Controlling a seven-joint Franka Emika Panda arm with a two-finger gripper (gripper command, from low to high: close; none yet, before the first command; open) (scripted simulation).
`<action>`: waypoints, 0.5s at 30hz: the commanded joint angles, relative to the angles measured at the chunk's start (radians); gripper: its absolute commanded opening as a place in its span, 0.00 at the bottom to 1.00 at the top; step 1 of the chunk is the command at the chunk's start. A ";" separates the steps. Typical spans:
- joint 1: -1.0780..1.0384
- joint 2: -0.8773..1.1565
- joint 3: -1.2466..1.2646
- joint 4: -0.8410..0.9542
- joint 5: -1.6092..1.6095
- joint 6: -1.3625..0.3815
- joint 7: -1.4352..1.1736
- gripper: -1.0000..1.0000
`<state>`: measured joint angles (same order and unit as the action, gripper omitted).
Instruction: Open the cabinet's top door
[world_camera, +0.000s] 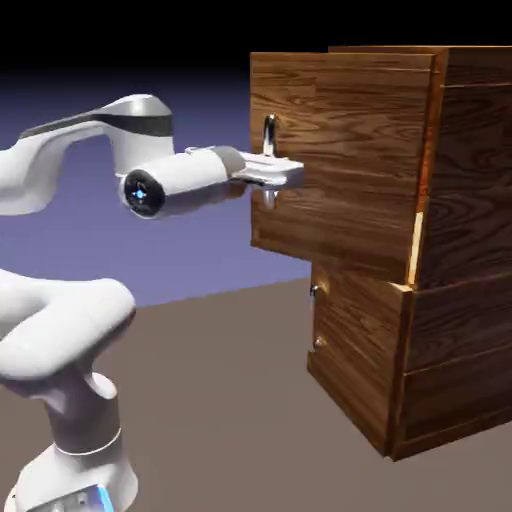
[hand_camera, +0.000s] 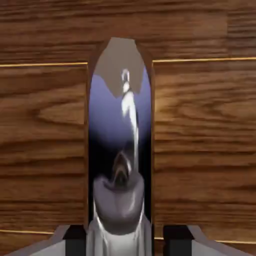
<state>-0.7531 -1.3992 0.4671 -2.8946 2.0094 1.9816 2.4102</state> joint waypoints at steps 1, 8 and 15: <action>0.000 0.009 -0.037 -0.006 -0.030 -0.035 -0.012 0.00; -0.017 0.121 -0.290 -0.006 -0.262 -0.276 -0.109 0.00; -0.020 0.344 -0.536 0.090 -0.522 -0.535 -0.235 0.00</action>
<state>-0.7724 -1.0556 -0.0688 -2.8049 1.4877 1.4482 2.1756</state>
